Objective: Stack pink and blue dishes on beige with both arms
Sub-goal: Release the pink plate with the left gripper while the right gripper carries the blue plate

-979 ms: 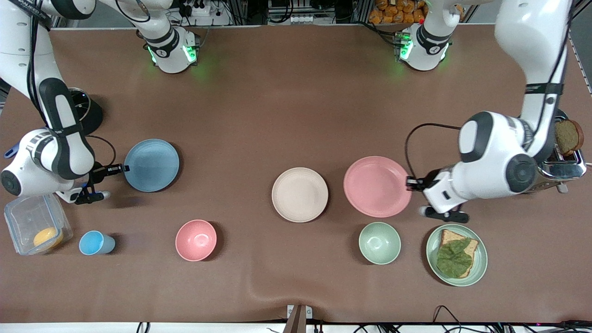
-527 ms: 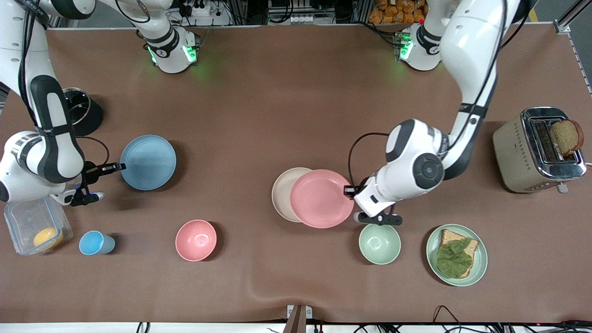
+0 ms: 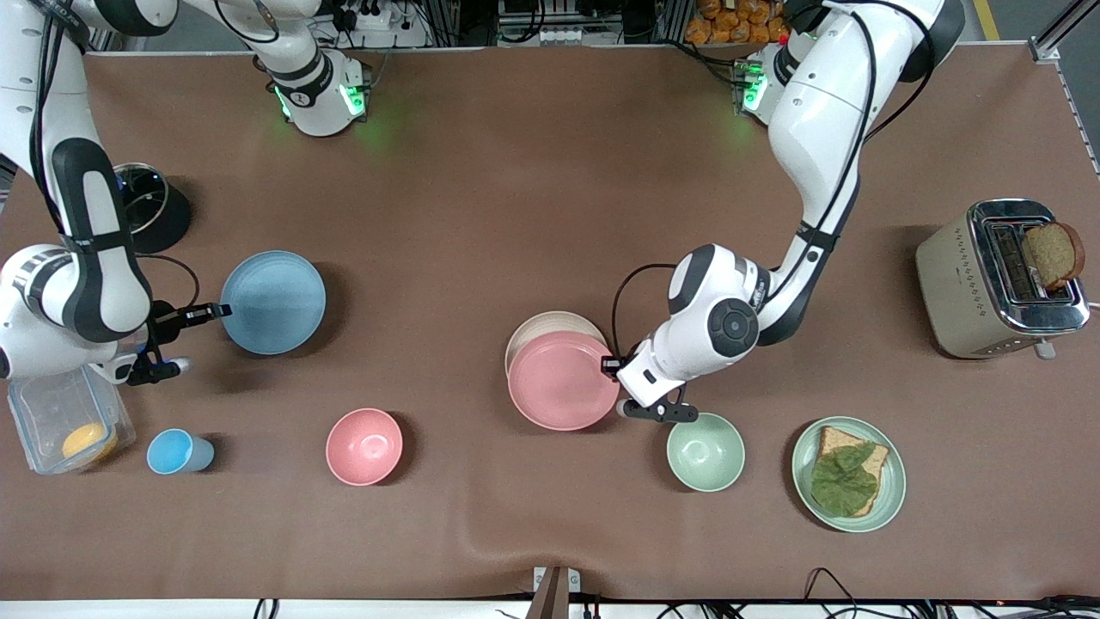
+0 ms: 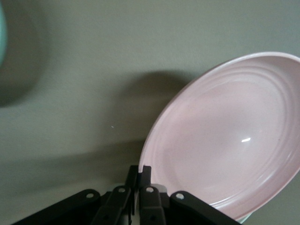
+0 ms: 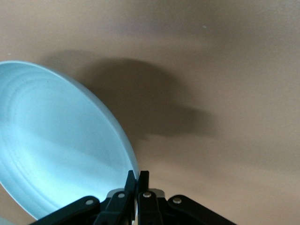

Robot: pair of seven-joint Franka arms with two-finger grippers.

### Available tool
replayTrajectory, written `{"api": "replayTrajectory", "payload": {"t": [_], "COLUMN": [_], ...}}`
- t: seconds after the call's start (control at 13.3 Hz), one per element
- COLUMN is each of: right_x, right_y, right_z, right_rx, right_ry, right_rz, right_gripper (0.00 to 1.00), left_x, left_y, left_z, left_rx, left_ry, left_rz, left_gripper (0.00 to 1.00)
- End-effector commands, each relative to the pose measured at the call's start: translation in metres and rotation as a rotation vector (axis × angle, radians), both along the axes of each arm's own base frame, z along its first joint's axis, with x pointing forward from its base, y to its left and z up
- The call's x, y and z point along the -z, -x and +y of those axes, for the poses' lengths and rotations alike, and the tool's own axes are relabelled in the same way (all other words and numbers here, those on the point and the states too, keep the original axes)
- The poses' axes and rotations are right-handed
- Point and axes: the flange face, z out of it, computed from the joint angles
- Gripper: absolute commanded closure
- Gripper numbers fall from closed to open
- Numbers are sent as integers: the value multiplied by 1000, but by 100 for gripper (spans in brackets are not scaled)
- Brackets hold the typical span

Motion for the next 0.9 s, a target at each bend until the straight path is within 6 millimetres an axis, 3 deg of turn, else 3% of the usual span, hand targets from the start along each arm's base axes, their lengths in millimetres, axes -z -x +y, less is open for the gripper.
{"api": "replayTrajectory", "payload": {"t": [0.0,0.08,0.15,0.3,0.53,0.6,0.83], "right_x": [-16,-21,-24,-32,-47,-55,-78], "right_y": [-9,-10,-12,-18,-29,-36,-54], "right_z": [6,8,11,19,45,64,158], "right_rx": [15,12,10,21,36,36,97], "right_ry": [-15,-18,-18,-4,26,34,81], "right_rz": [12,18,25,29,35,40,43], "right_gripper": [100,100,100,100,100,100,100], "left_x": [5,5,-3,-20,-75,-93,-136], "left_y": [8,9,13,7,-18,-24,-34], "left_z": [-16,-18,-26,-17,31,49,98], "left_rx": [5,7,16,16,13,31,47], "left_ry": [22,27,31,22,-44,-95,-222], "left_rz": [25,29,22,11,-50,-82,-115], "left_gripper": [78,1,0,0,0,0,0]}}
